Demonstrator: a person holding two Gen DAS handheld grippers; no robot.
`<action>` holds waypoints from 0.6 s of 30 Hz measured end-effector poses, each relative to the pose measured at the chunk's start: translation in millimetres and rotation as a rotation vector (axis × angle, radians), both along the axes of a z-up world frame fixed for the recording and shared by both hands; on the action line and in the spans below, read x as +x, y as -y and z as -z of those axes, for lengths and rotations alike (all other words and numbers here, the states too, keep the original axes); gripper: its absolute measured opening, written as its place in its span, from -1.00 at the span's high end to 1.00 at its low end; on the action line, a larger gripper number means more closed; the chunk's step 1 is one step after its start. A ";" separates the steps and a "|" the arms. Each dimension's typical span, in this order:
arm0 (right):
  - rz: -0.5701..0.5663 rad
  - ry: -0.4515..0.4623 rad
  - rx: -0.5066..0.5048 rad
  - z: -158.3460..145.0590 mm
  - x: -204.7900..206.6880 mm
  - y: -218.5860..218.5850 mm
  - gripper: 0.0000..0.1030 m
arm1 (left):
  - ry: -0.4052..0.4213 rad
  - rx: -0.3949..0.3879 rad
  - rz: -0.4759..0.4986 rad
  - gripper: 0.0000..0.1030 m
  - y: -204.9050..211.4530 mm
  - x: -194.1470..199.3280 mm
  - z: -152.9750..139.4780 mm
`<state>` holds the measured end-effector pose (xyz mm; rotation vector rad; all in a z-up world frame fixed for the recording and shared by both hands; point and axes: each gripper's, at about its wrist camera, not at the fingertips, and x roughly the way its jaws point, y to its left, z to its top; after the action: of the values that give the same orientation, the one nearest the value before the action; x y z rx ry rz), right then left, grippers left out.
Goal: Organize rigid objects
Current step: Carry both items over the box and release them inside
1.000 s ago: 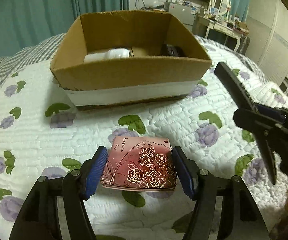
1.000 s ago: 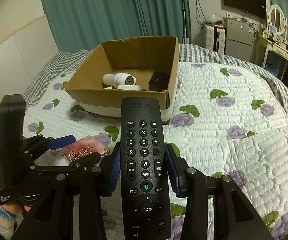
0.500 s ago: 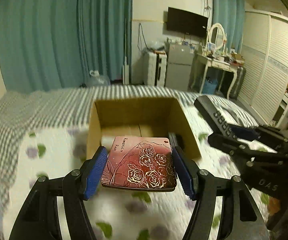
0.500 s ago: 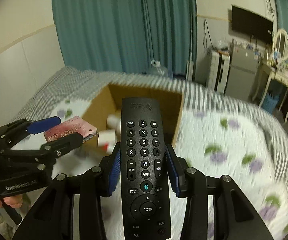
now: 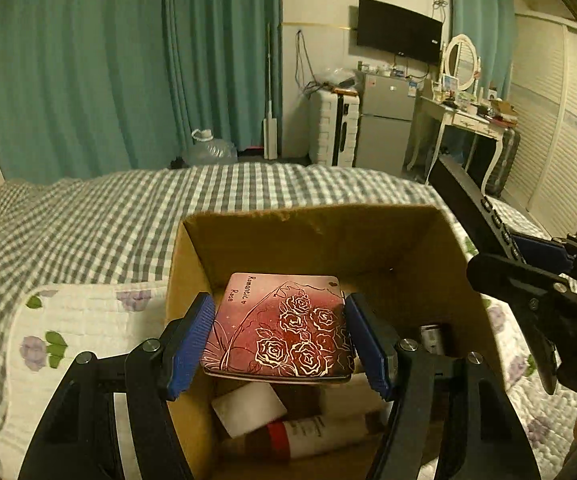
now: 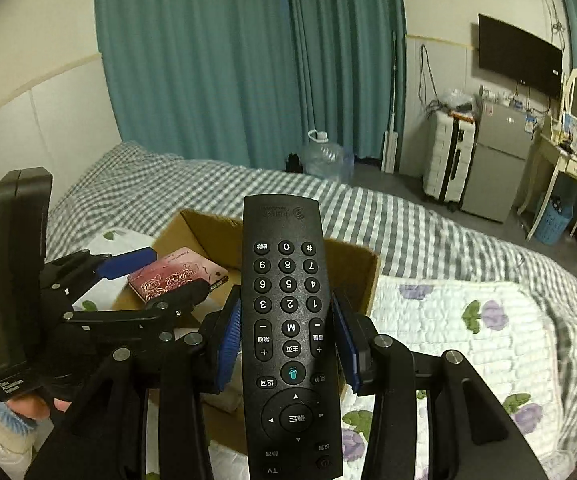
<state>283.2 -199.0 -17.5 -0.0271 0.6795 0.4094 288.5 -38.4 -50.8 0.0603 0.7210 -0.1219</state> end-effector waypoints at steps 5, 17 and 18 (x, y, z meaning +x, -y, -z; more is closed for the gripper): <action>-0.014 -0.011 -0.006 15.4 8.9 -7.4 0.20 | -0.021 0.005 0.004 -0.36 -0.5 4.8 10.8; 0.013 -0.002 -0.009 13.5 10.8 -11.5 0.20 | 0.052 0.049 -0.018 -0.38 -6.9 -16.7 -14.9; 0.012 0.000 -0.009 14.9 11.9 -13.3 0.20 | 0.051 0.048 -0.020 -0.38 -8.6 -17.6 -14.6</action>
<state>295.1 -185.7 -32.4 -0.0322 0.6810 0.3950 271.0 -29.8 -36.2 0.1011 0.6732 -0.0833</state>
